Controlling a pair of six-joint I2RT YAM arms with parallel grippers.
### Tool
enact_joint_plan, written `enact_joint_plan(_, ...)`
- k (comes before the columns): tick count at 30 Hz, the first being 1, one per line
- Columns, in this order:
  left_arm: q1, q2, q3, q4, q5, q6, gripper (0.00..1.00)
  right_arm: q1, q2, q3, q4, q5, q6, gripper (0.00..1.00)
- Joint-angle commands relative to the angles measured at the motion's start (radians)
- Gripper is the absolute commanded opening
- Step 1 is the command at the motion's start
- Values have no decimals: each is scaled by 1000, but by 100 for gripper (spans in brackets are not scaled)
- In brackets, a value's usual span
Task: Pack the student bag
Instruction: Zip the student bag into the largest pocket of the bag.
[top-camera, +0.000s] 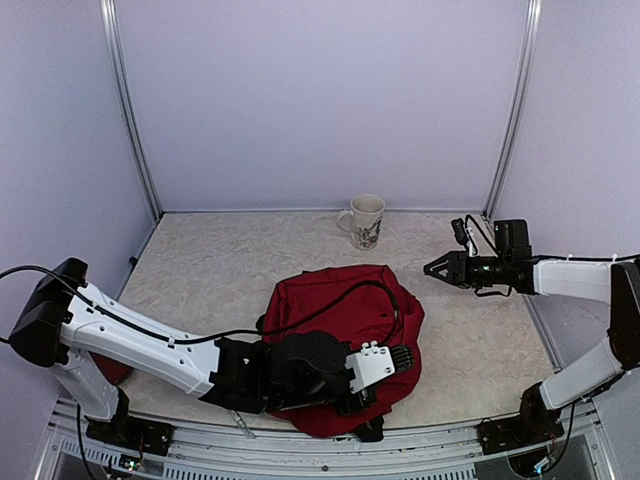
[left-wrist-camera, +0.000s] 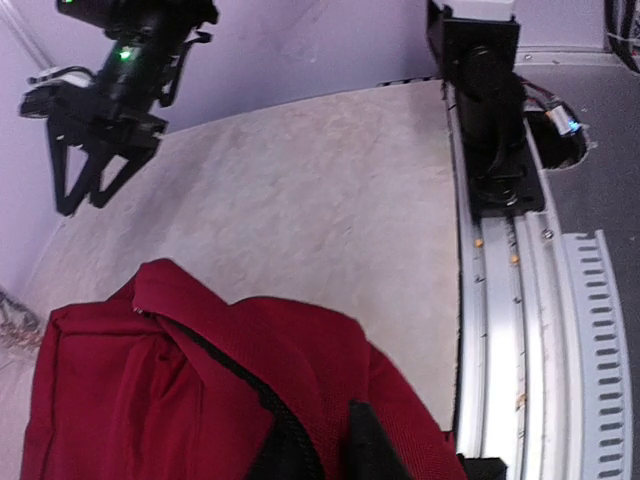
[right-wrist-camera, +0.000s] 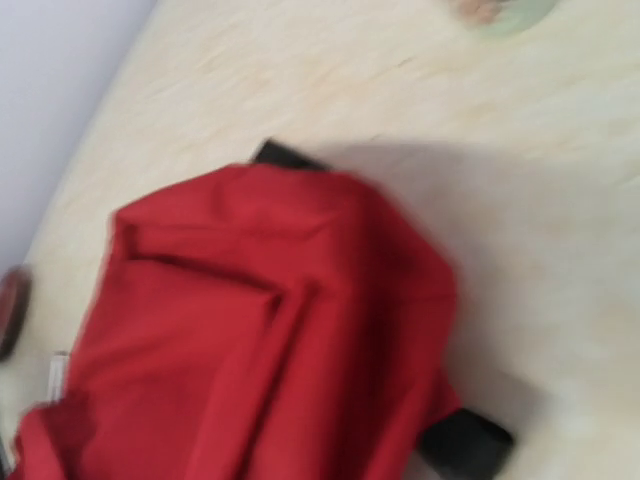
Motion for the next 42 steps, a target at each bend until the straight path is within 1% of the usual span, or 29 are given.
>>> enact_joint_plan(1,-15,103,177,-96,176,-28,59,-7,-113,9,-151,142,-33,68)
enact_joint_plan(2,-17,124,231,-139,193,-23,80,-6,-130,16,-192,184,-43,74)
enact_joint_plan(4,-18,142,326,-209,209,-21,91,-6,-156,26,-265,244,-60,83)
enact_joint_plan(5,-18,138,357,-228,219,-21,98,-6,-166,25,-288,254,-62,84)
enact_joint_plan(6,-16,127,379,-235,233,-19,99,-7,-177,22,-306,254,-61,84)
enact_joint_plan(8,-7,84,387,-229,272,-21,99,1,-184,6,-326,237,-49,84)
enact_joint_plan(10,10,25,356,-207,292,-30,99,32,-191,-21,-327,247,-19,84)
enact_joint_plan(11,21,-6,330,-195,271,-36,99,56,-193,-41,-315,255,-1,83)
enact_joint_plan(13,67,-58,269,-191,163,-89,99,104,-190,-79,-276,238,35,83)
enact_joint_plan(14,115,-76,245,-218,118,-143,99,129,-184,-94,-258,223,51,83)
enact_joint_plan(15,174,-88,223,-255,90,-247,99,153,-179,-104,-239,209,84,84)
enact_joint_plan(17,303,-102,179,-347,70,-399,99,205,-174,-124,-203,205,133,93)
enact_joint_plan(19,408,-102,135,-423,37,-498,99,255,-172,-142,-164,208,186,100)
enact_joint_plan(20,453,-98,112,-448,41,-518,99,273,-170,-148,-154,207,207,100)
enact_joint_plan(23,539,-75,42,-419,62,-524,99,314,-163,-158,-154,211,242,100)
enact_joint_plan(25,588,-31,34,-410,104,-499,99,333,-157,-163,-171,199,253,100)
enact_joint_plan(26,605,-1,53,-424,134,-465,99,343,-156,-163,-186,190,253,100)
enact_joint_plan(28,631,81,129,-482,152,-392,99,364,-163,-164,-234,182,250,100)
enact_joint_plan(31,653,192,227,-523,188,-319,99,387,-207,-173,-342,222,258,100)
enact_joint_plan(35,658,319,318,-535,182,-265,99,413,-261,-155,-541,349,259,100)
enact_joint_plan(38,661,366,339,-535,211,-270,98,437,-286,-128,-620,356,258,100)
enact_joint_plan(40,660,366,330,-522,256,-280,92,452,-302,-129,-621,308,267,100)
enact_joint_plan(42,660,348,313,-500,305,-292,77,461,-320,-133,-631,252,269,98)
